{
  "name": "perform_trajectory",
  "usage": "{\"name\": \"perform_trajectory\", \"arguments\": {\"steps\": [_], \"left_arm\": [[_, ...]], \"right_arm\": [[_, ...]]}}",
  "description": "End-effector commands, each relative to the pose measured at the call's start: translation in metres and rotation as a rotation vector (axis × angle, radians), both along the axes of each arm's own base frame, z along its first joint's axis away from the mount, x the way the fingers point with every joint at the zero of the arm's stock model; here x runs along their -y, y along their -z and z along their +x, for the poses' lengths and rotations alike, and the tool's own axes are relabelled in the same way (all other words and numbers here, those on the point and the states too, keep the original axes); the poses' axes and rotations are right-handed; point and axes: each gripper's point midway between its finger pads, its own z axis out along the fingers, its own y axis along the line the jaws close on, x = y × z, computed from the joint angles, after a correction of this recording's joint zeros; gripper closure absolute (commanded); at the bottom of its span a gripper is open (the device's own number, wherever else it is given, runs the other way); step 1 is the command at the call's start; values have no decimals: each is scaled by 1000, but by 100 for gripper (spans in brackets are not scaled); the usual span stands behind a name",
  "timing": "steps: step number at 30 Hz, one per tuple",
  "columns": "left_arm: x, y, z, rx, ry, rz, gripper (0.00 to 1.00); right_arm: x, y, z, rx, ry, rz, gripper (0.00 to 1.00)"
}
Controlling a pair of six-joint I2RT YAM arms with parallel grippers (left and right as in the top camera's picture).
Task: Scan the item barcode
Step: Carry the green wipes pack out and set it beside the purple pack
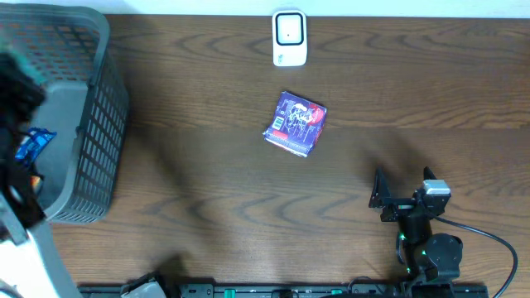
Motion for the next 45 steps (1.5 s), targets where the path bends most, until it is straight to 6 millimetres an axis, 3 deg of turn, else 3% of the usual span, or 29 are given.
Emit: {"name": "perform_trajectory", "arguments": {"steps": [1, 7, 10, 15, 20, 22, 26, 31, 32, 34, 35, 40, 43, 45], "left_arm": [[73, 12, 23, -30, 261, -53, 93], [172, 67, 59, -192, 543, -30, 93], [213, 112, 80, -316, 623, 39, 93], [246, 199, 108, -538, 588, 166, 94], [274, 290, 117, -745, 594, 229, 93], [283, 317, 115, -806, 586, 210, 93], [296, 352, 113, -871, 569, 185, 93], [318, 371, 97, -937, 539, 55, 91], [326, 371, 94, -939, 565, 32, 88], [343, 369, 90, -932, 625, -8, 63], [350, 367, 89, -925, 649, -22, 56], [361, 364, 86, -915, 674, -31, 50], [361, 350, 87, -900, 692, -50, 50], [353, 320, 94, -844, 709, -60, 50]], "right_arm": [[1, 0, 0, 2, 1, -10, 1], [1, 0, 0, 2, 1, -9, 1], [1, 0, 0, 2, 1, -9, 1], [1, 0, 0, 2, 1, -10, 1], [1, 0, 0, 2, 1, -10, 1], [1, 0, 0, 2, 1, -10, 1], [1, 0, 0, 2, 1, -9, 1], [1, 0, 0, 2, 1, -10, 1], [1, 0, 0, 2, 1, -10, 1], [1, 0, 0, 2, 1, -9, 1], [1, 0, 0, 2, 1, -9, 1], [1, 0, 0, 2, 1, -9, 1], [1, 0, 0, 2, 1, -9, 1], [1, 0, 0, 2, 1, -10, 1]]}}
